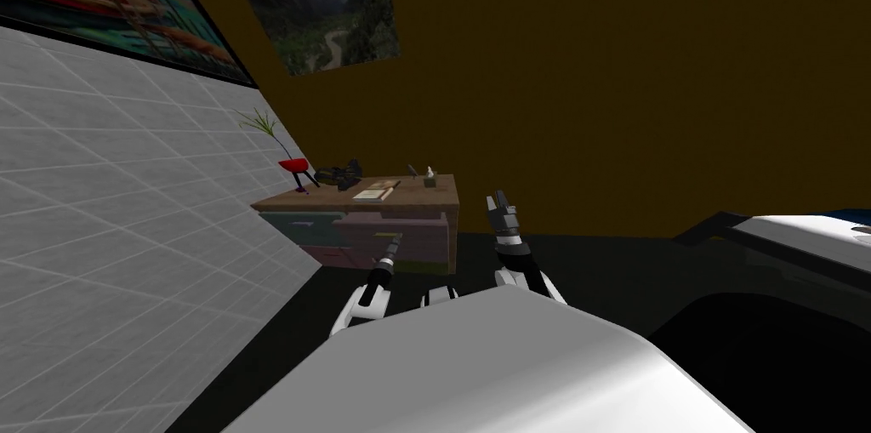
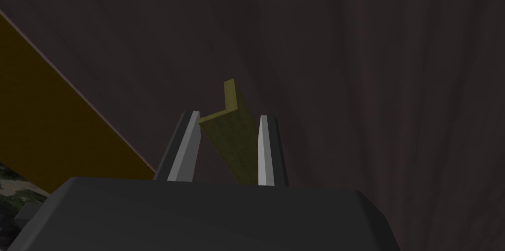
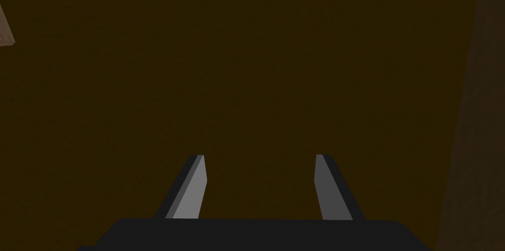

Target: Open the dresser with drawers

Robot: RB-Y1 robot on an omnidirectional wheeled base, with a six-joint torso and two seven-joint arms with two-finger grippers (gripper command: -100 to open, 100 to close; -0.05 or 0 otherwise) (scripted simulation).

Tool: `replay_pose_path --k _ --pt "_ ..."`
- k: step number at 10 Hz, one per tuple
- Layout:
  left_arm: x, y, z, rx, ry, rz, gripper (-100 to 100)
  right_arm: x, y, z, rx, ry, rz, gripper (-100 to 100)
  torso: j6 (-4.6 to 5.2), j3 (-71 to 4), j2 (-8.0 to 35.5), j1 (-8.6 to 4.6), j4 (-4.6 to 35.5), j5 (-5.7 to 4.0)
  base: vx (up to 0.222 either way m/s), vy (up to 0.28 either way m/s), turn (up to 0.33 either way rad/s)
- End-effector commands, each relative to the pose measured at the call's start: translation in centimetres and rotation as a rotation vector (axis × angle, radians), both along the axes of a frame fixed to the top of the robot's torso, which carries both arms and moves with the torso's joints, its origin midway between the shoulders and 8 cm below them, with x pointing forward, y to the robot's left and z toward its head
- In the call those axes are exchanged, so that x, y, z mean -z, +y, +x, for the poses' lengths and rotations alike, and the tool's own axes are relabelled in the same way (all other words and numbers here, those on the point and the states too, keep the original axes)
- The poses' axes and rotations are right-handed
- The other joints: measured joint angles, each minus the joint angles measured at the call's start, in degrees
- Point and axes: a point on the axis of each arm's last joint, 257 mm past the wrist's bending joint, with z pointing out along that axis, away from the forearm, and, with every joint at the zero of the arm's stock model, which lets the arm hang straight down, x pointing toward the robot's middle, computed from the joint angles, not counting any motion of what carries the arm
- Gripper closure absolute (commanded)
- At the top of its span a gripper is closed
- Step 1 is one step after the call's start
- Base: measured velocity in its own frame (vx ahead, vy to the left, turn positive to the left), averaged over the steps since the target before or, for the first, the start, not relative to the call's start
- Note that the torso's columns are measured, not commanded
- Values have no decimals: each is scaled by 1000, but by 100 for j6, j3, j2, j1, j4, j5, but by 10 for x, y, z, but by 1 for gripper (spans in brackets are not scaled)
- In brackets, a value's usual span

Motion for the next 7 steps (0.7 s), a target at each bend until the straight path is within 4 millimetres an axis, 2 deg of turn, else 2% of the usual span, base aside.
replay_pose_path --k 1,4,5,6,7 --pt "1 -2 -5 7 3 1 100 0 0 0 0 0 0 0 -1 -22 -39 -13 1 -6 -124 33 43" --pt "-3 -5 -10 17 -4 2 100 0 0 0 0 0 0 0 -3 -7 -13 0 0 -2 -180 49 27" --pt "2 -3 -10 12 8 2 100 0 0 0 0 0 0 0 -2 -14 -23 -5 4 -5 -72 20 5" --pt "-6 -3 -10 10 15 2 -100 0 0 0 0 0 0 0 -1 -30 -51 -13 0 -8 -23 8 -5" --pt "-11 -3 -9 10 15 2 -100 0 0 0 0 0 0 0 -1 -39 -63 -11 -12 -5 -8 7 -3"
